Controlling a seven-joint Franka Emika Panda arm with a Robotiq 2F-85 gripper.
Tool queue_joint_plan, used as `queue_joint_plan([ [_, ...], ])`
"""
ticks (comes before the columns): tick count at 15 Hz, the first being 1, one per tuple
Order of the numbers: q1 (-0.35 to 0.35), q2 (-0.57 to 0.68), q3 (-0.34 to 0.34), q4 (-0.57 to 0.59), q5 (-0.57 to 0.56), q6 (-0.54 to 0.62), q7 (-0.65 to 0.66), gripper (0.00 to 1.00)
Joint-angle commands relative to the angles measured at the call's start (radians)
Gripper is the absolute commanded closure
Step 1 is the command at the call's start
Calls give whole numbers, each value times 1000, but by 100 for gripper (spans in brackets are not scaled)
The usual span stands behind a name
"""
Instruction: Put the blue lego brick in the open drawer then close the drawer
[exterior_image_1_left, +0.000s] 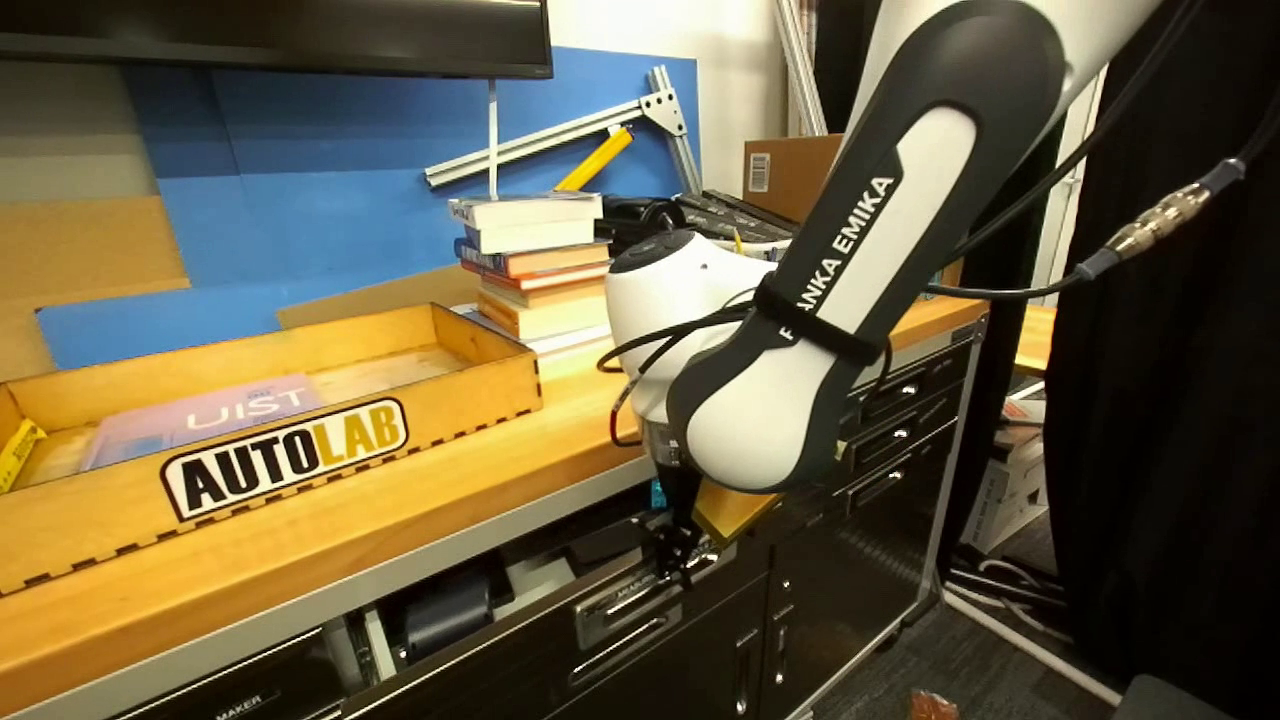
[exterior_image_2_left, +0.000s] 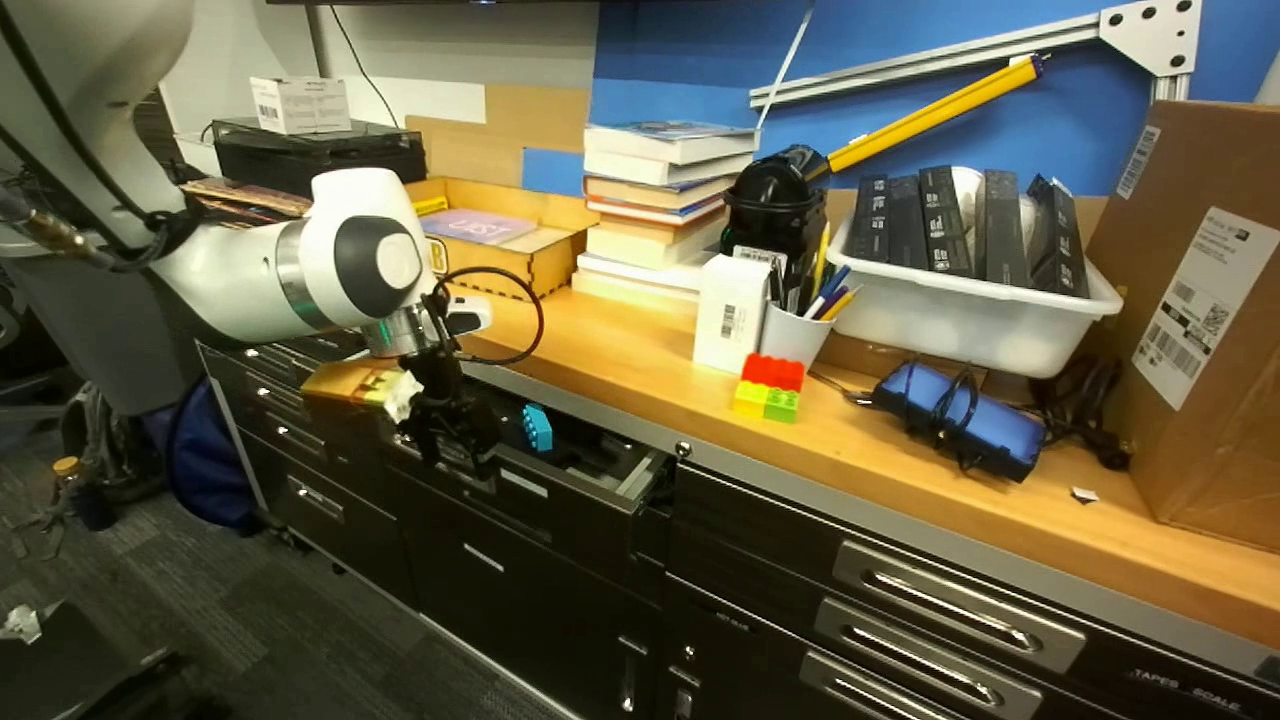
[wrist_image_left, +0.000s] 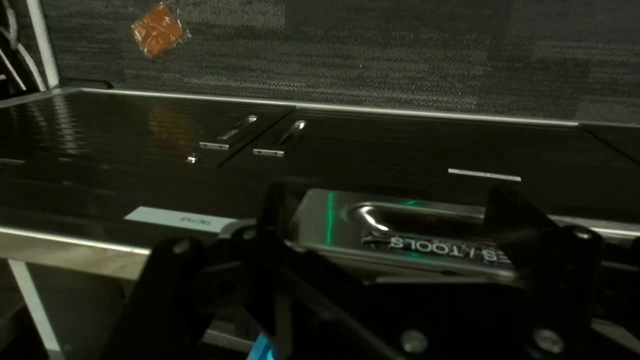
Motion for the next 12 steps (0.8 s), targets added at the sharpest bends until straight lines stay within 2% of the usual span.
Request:
queue_joint_plan([
  [1,61,49,-29,82,-42,66,102,0],
  [7,115,86,-54,149,-29,114,178,0],
  [12,134,131,-66,196,-4,148,205,0],
])
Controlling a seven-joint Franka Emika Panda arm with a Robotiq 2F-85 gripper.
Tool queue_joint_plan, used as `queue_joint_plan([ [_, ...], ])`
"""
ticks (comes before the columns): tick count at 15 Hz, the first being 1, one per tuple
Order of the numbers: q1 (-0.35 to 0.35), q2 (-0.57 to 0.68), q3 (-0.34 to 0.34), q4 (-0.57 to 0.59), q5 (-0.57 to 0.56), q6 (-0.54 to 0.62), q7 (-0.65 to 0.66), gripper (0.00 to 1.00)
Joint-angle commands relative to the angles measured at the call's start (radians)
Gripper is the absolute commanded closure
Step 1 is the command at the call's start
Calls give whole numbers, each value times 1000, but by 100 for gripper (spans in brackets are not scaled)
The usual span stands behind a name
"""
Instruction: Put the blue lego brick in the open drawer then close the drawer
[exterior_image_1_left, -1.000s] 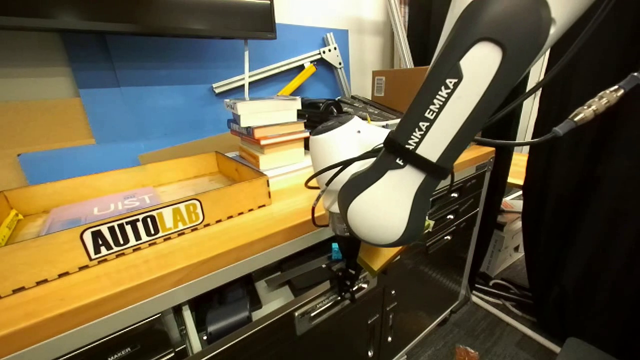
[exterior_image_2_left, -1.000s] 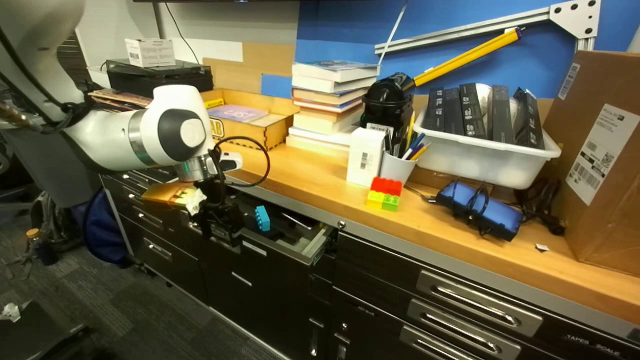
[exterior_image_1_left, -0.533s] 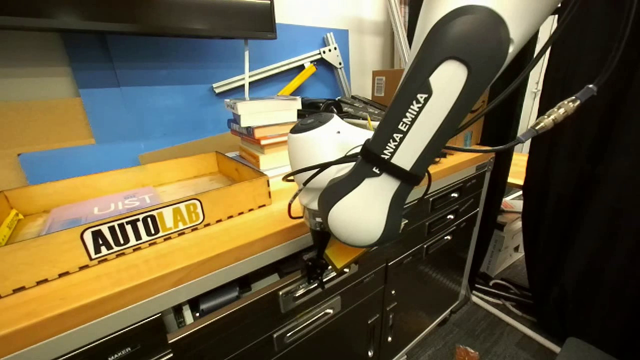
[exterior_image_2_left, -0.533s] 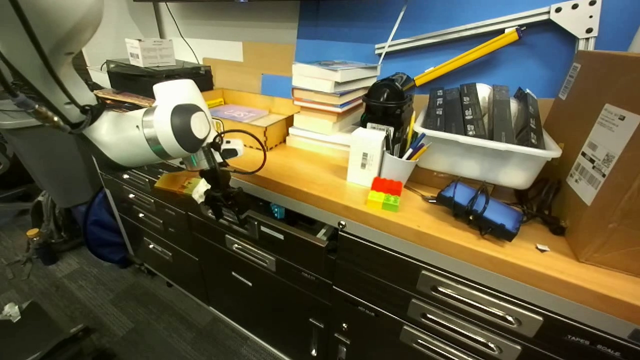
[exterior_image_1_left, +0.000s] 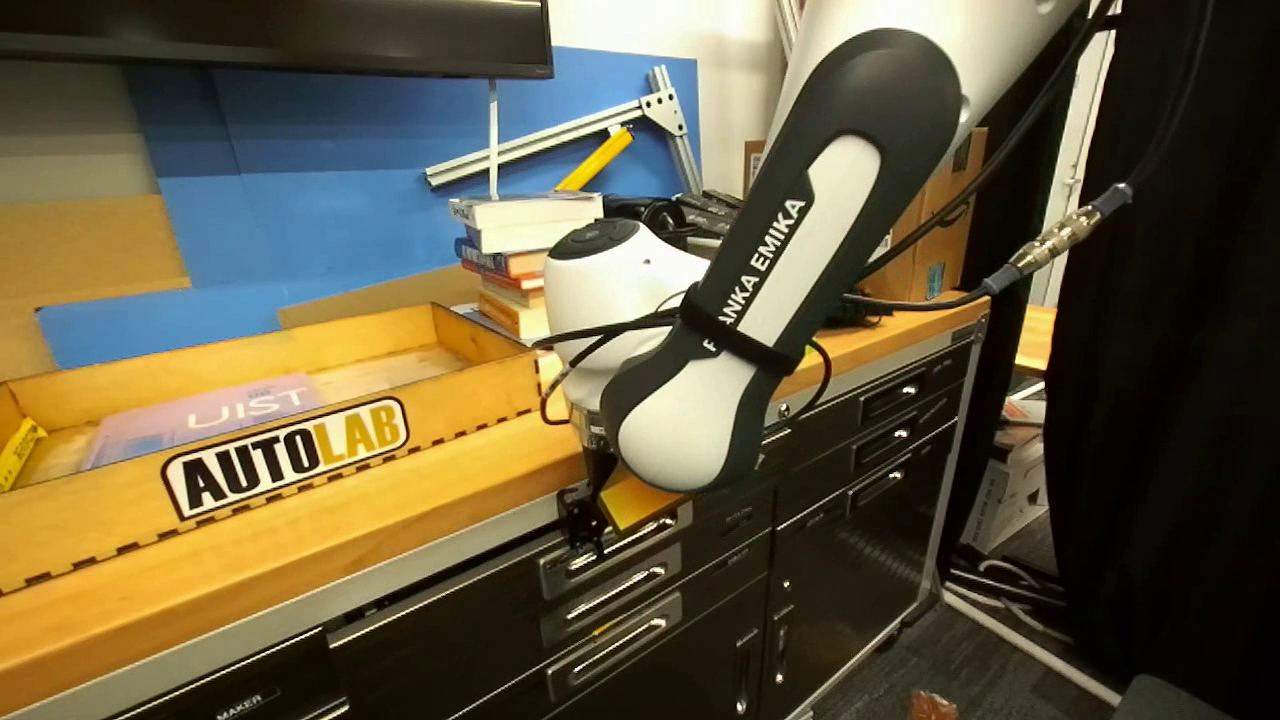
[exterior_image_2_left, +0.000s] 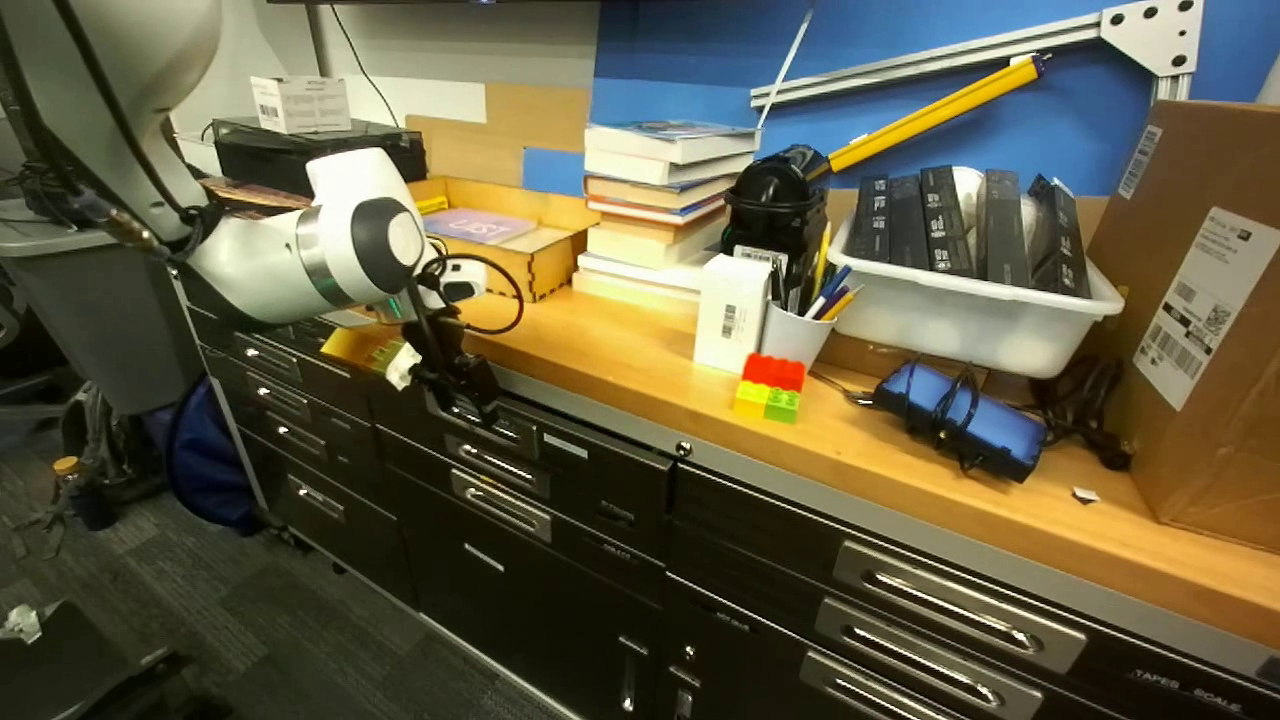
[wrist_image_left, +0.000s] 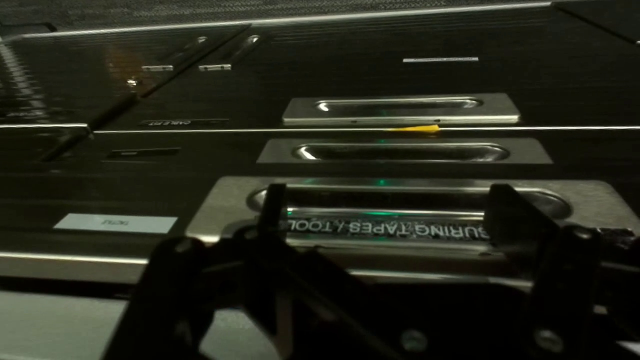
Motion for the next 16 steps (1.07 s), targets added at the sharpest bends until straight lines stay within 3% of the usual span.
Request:
queue_joint_plan([
  [1,29,61,-18,79,16,45,33,0],
  [6,56,86,-26,127,19,37,32,0],
  [9,27,20,5,68,55,-69,-103,0],
  [12,-28,-97,55,-10,196,-215,-295,0],
  [16,-88,-254,93,-29,370,-462,-518,0],
])
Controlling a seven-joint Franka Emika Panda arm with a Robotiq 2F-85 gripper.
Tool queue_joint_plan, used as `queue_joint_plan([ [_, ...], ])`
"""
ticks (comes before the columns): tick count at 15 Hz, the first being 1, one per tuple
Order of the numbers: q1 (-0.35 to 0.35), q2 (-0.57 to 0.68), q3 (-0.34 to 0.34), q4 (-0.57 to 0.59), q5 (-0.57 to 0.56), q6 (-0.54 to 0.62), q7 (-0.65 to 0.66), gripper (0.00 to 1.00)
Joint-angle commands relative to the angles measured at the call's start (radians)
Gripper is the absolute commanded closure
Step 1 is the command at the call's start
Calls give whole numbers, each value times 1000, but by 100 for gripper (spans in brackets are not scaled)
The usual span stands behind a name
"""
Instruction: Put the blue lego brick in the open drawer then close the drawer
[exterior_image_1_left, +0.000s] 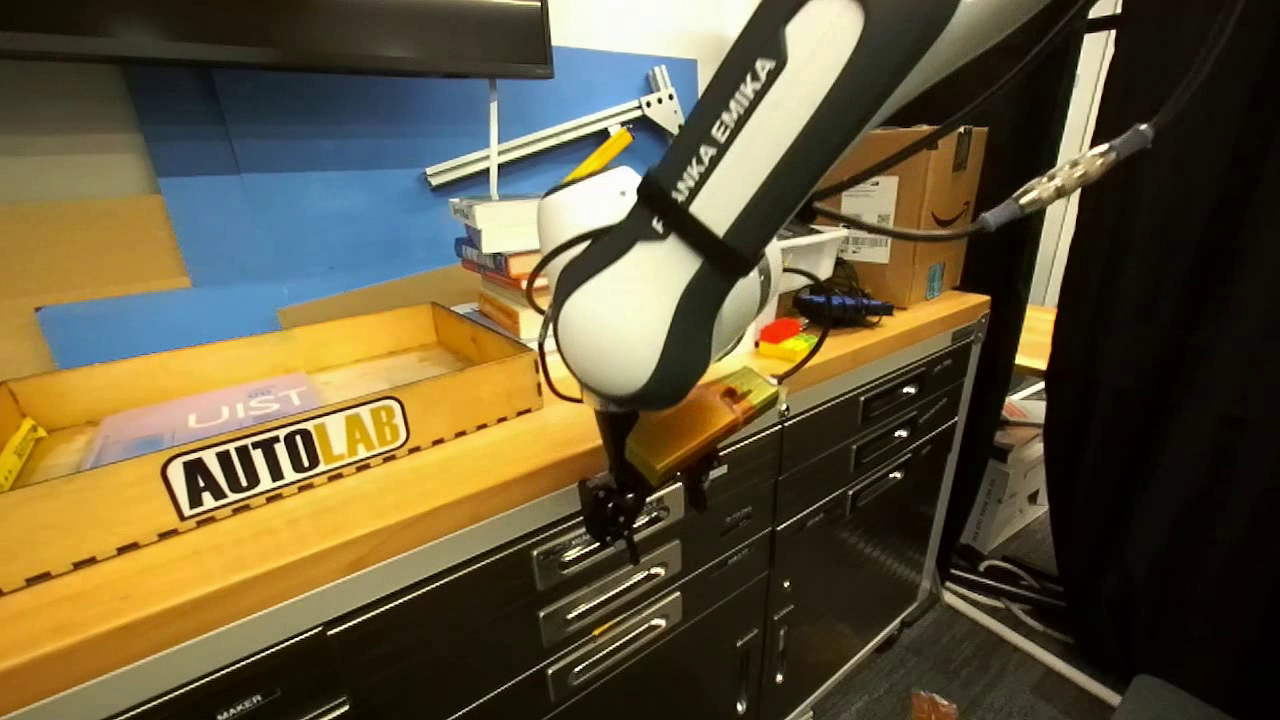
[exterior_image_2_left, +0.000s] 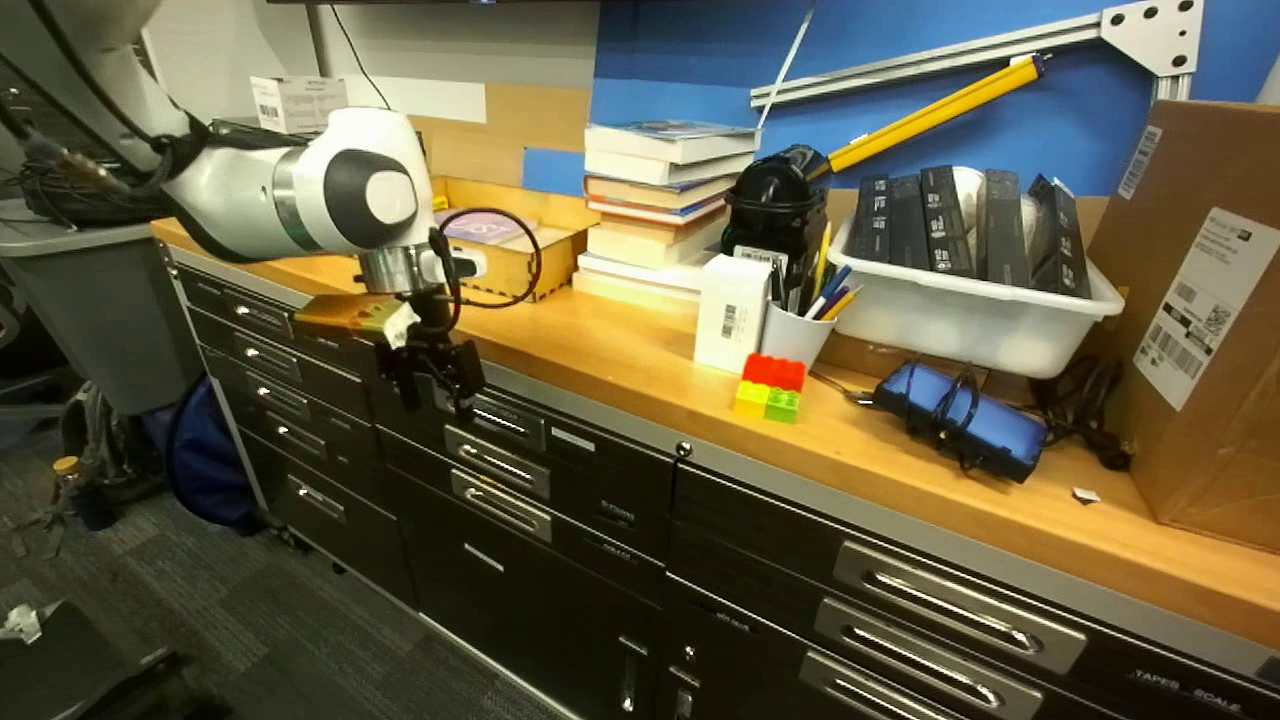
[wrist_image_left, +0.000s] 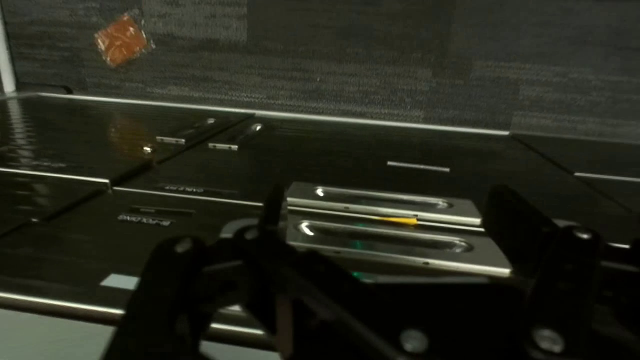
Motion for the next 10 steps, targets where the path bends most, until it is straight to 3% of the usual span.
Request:
queue_joint_plan([
  [1,-64,-180,39,-37,147,-183,-193,0],
  [5,-96,-277,29,33,378,-418,-386,0],
  [7,-107,-297,15,58,435,-525,-467,0],
  [8,-103,-277,32,36,380,-452,-390,0],
  [10,-108,-288,30,37,386,-467,-400,0],
])
